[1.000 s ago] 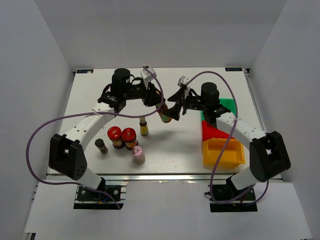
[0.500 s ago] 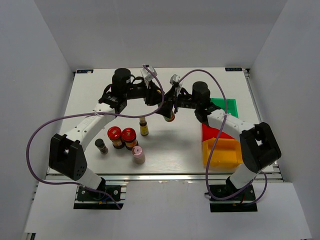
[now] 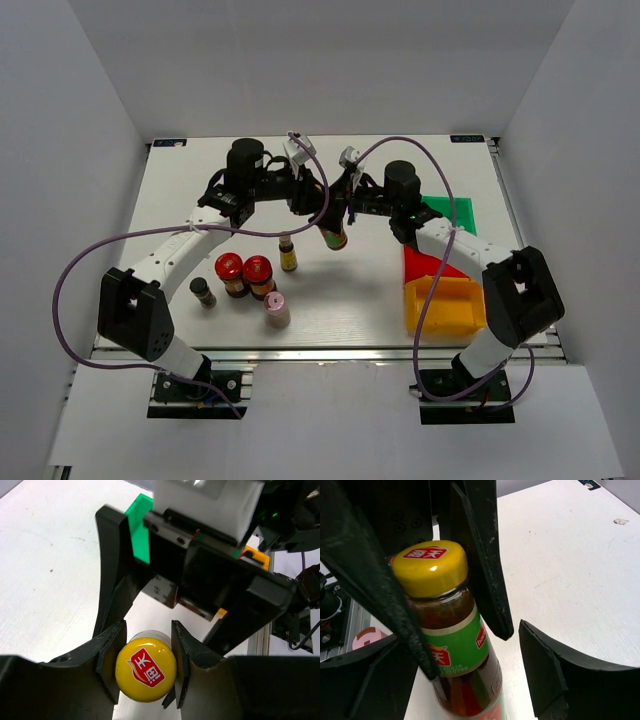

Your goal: Organize the condiment bottles

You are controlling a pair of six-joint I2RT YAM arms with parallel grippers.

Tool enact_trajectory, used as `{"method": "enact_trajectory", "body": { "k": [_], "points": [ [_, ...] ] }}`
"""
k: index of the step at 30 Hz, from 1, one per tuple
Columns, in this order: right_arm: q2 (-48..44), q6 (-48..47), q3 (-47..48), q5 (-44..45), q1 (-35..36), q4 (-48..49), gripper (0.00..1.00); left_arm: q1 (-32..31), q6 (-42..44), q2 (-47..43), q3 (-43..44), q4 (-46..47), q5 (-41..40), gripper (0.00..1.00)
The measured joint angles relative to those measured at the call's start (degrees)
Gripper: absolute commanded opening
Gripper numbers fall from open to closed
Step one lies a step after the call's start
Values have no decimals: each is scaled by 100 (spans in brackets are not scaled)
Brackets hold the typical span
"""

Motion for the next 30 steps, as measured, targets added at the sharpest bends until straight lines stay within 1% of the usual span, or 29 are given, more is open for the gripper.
{"method": "enact_trajectory", "body": {
  "k": [3,4,6,9,10,11,13,15,16,18,22,27,29,30],
  "points": [
    [-131,-127,-4,24,0,-179,82,-2,35,0,0,-125,-57,0],
    [-168,-160,-11,28,0,-203,81,-2,44,0,0,-162,-72,0],
    [-210,-203,-22,39,0,-236,77,-2,59,0,0,-210,-103,0],
    [-221,-282,-22,31,0,-280,64,-2,59,0,0,-229,-118,0],
    [-219,-286,-22,0,0,-308,63,-2,57,0,0,-227,-116,0],
    [-219,-291,-22,-26,0,-326,64,-2,57,0,0,-227,-114,0],
    [-219,-271,-22,-101,0,-352,72,-2,42,0,0,-227,-114,0],
    [-208,-249,-22,-199,0,-352,71,-2,17,0,0,-223,-109,0],
    [-205,-243,-22,-240,0,-348,68,-2,9,0,0,-223,-107,0],
    [-203,-197,-22,-310,0,-339,67,-2,-17,0,0,-223,-103,0],
    [-197,-127,-22,-420,-4,-302,75,-2,-52,0,0,-175,-105,0],
    [-136,-144,-22,-542,26,-267,77,-4,-190,0,0,-96,-72,0],
    [-98,-162,-22,-527,61,-264,71,-9,-223,0,0,-92,-48,0],
    [-85,-175,-22,-498,76,-267,66,-11,-225,0,0,-96,-28,0]
  ]
}}
